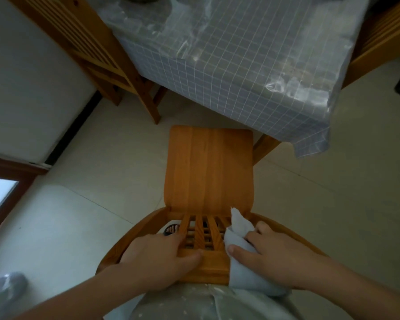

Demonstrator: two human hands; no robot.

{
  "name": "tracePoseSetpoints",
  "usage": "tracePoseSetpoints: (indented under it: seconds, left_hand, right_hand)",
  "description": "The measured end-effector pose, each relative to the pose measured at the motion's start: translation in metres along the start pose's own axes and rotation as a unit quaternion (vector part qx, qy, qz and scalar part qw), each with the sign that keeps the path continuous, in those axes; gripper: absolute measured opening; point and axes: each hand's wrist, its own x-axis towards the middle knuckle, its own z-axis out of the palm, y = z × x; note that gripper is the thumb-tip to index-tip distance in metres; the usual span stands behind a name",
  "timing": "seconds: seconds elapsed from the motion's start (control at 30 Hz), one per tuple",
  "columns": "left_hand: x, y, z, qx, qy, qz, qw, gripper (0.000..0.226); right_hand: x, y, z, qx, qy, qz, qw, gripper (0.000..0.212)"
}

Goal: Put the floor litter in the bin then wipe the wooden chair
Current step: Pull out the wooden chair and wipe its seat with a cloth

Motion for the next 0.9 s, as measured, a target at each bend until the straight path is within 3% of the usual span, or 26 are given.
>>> tracePoseSetpoints:
  seconds: [0.2,0.37,0.5,0.63,0.8,0.9]
  left_hand:
    - [0.000,0.002,-0.026,0.037,0.038,0.029,0.998,0.050]
    - [-0.001,0.006,-0.041,0.005,0.093,0.021,0.995,0.049]
    - [-0.010,0.018,-0.065,0.034,0.030,0.040,0.998,0.051]
    - [-0.016,0.019,-0.093,0.023,0.054,0.026,0.998,0.055]
    - [-0.009,0.009,-0.133,0.042,0.083,0.033,0.995,0.061]
    - [0.006,-0.006,-0.161,0.053,0.083,0.033,0.995,0.063]
  right_hand:
    - [-0.003,-0.009,-0.023,0.019,0.046,-0.004,0.999,0.058]
    - [-0.014,-0.019,-0.051,0.009,0.020,-0.033,0.999,0.041]
    - [-0.022,-0.024,-0.077,0.033,0.048,-0.034,0.998,0.043]
    - [-0.025,-0.033,-0.096,0.017,0.038,-0.056,0.998,0.043]
    - [-0.014,-0.049,-0.123,0.029,0.112,-0.068,0.991,0.054]
    - [0.010,-0.058,-0.138,0.077,0.120,-0.021,0.989,0.064]
